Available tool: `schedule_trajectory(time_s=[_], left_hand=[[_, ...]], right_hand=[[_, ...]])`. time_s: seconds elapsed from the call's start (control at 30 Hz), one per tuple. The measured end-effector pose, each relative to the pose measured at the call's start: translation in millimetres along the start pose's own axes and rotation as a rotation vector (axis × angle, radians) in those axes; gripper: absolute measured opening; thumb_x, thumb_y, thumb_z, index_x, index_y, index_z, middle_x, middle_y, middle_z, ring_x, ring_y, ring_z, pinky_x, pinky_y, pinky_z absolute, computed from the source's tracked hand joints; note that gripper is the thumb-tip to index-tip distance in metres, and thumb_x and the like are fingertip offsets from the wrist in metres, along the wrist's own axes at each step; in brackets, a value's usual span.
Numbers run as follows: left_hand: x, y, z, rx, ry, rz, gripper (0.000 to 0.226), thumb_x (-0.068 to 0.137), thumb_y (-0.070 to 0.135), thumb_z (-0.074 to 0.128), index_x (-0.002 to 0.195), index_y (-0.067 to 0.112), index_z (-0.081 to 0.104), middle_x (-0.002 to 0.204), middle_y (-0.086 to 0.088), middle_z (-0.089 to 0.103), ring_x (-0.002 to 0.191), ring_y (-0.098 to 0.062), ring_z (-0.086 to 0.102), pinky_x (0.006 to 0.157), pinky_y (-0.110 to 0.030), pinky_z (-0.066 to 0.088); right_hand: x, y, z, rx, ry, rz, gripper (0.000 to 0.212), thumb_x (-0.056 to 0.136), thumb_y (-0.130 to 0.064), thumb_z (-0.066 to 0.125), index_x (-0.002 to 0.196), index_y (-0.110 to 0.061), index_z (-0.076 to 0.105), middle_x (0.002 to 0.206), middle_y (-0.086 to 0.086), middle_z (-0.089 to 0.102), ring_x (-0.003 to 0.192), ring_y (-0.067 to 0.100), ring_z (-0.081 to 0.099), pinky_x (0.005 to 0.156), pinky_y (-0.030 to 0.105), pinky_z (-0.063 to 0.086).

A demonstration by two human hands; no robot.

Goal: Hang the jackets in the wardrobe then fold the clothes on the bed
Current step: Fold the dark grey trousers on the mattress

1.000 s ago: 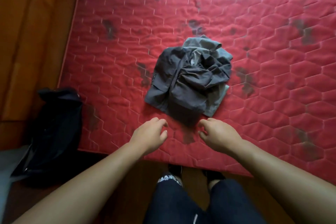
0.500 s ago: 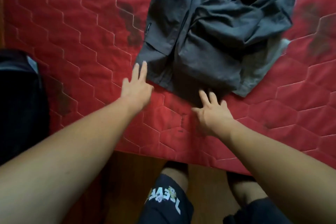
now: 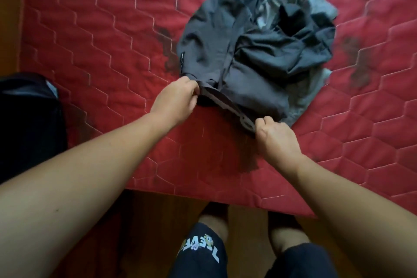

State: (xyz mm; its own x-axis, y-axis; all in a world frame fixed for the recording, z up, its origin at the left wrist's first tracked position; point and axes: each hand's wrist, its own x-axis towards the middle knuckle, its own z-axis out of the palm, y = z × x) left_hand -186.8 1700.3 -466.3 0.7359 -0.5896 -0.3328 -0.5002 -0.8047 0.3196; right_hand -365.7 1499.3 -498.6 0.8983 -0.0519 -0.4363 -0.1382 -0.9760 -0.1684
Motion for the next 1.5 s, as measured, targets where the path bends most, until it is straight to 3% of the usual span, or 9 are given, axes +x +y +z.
schedule_trajectory(time_s=[0.27, 0.47, 0.63, 0.8, 0.93, 1.13, 1.27, 1.4, 1.5], left_hand=[[-47.8, 111.1, -153.2, -0.3, 0.16, 0.214, 0.034, 0.073, -0.015, 0.055, 0.098, 0.005, 0.065, 0.093, -0.002, 0.049, 0.088, -0.022, 0.054, 0.081, -0.022, 0.04], [-87.1, 184.4, -284.0, -0.379, 0.265, 0.37, 0.036, 0.075, -0.018, 0.054, 0.099, 0.004, 0.068, 0.095, -0.006, 0.051, 0.083, -0.018, 0.052, 0.078, -0.019, 0.042], [-115.7, 227.7, -384.8, -0.375, 0.296, 0.504, 0.025, 0.085, -0.014, 0.058, 0.088, 0.007, 0.073, 0.097, -0.012, 0.054, 0.086, -0.024, 0.059, 0.079, -0.031, 0.051], [-137.6, 259.5, -457.4, -0.271, 0.304, 0.587, 0.031, 0.078, -0.017, 0.056, 0.075, 0.009, 0.074, 0.099, -0.01, 0.058, 0.088, -0.022, 0.062, 0.08, -0.03, 0.052], [-148.0, 274.0, -495.5, -0.182, 0.322, 0.662, 0.034, 0.075, -0.018, 0.056, 0.076, 0.009, 0.077, 0.098, -0.007, 0.062, 0.087, -0.019, 0.064, 0.079, -0.027, 0.053], [-145.5, 261.0, -531.6, 0.009, 0.334, 0.74, 0.036, 0.077, -0.015, 0.051, 0.087, 0.008, 0.078, 0.099, -0.001, 0.065, 0.088, -0.019, 0.065, 0.081, -0.034, 0.055], [-137.3, 220.4, -553.5, 0.263, 0.236, 0.707, 0.04, 0.077, -0.011, 0.057, 0.098, 0.016, 0.076, 0.102, 0.004, 0.063, 0.091, -0.017, 0.064, 0.08, -0.034, 0.055], [-132.1, 176.2, -573.5, 0.388, 0.198, 0.626, 0.044, 0.071, -0.015, 0.053, 0.093, 0.017, 0.074, 0.096, 0.009, 0.062, 0.084, -0.014, 0.062, 0.071, -0.015, 0.047], [-131.2, 158.0, -583.3, 0.415, 0.198, 0.558, 0.042, 0.071, -0.014, 0.052, 0.09, 0.015, 0.076, 0.094, 0.008, 0.064, 0.084, -0.015, 0.064, 0.077, -0.034, 0.054]], right_hand=[[-62.7, -29.1, -137.4, 0.321, 0.054, 0.133, 0.048, 0.088, -0.058, 0.06, 0.11, -0.019, 0.046, 0.114, 0.006, 0.052, 0.11, 0.032, 0.056, 0.083, 0.046, 0.052], [-115.3, -47.6, -233.5, 0.396, 0.207, 0.298, 0.044, 0.092, -0.051, 0.056, 0.116, -0.017, 0.043, 0.114, 0.008, 0.052, 0.111, 0.035, 0.056, 0.082, 0.046, 0.052], [-153.5, -80.0, -311.1, 0.628, 0.574, 0.234, 0.048, 0.096, -0.044, 0.054, 0.132, -0.02, 0.033, 0.114, 0.012, 0.064, 0.102, 0.038, 0.063, 0.066, 0.039, 0.042], [-180.1, -80.3, -384.3, 0.129, 0.666, 0.128, 0.056, 0.095, -0.017, 0.044, 0.15, -0.022, 0.033, 0.11, 0.01, 0.061, 0.097, 0.038, 0.065, 0.066, 0.043, 0.046], [-204.3, -77.3, -425.9, -0.086, 0.568, 0.099, 0.031, 0.098, -0.04, 0.042, 0.125, -0.031, 0.053, 0.106, 0.008, 0.063, 0.099, 0.034, 0.064, 0.074, 0.04, 0.052], [-224.8, -70.9, -447.9, -0.29, 0.325, 0.138, 0.061, 0.093, -0.07, 0.04, 0.103, -0.019, 0.071, 0.104, 0.007, 0.072, 0.099, 0.03, 0.069, 0.071, 0.034, 0.044], [-241.8, -31.3, -498.4, -0.31, 0.323, 0.252, 0.028, 0.089, -0.044, 0.06, 0.106, -0.023, 0.069, 0.107, 0.002, 0.072, 0.098, 0.026, 0.07, 0.071, 0.032, 0.049], [-258.6, 6.8, -551.6, -0.325, 0.363, 0.347, 0.02, 0.088, -0.032, 0.063, 0.106, -0.029, 0.069, 0.106, 0.001, 0.067, 0.099, 0.024, 0.068, 0.076, 0.033, 0.054], [-262.8, 22.0, -577.3, -0.34, 0.426, 0.346, 0.019, 0.087, -0.024, 0.061, 0.103, -0.027, 0.07, 0.101, -0.005, 0.061, 0.097, 0.022, 0.065, 0.073, 0.032, 0.051]])
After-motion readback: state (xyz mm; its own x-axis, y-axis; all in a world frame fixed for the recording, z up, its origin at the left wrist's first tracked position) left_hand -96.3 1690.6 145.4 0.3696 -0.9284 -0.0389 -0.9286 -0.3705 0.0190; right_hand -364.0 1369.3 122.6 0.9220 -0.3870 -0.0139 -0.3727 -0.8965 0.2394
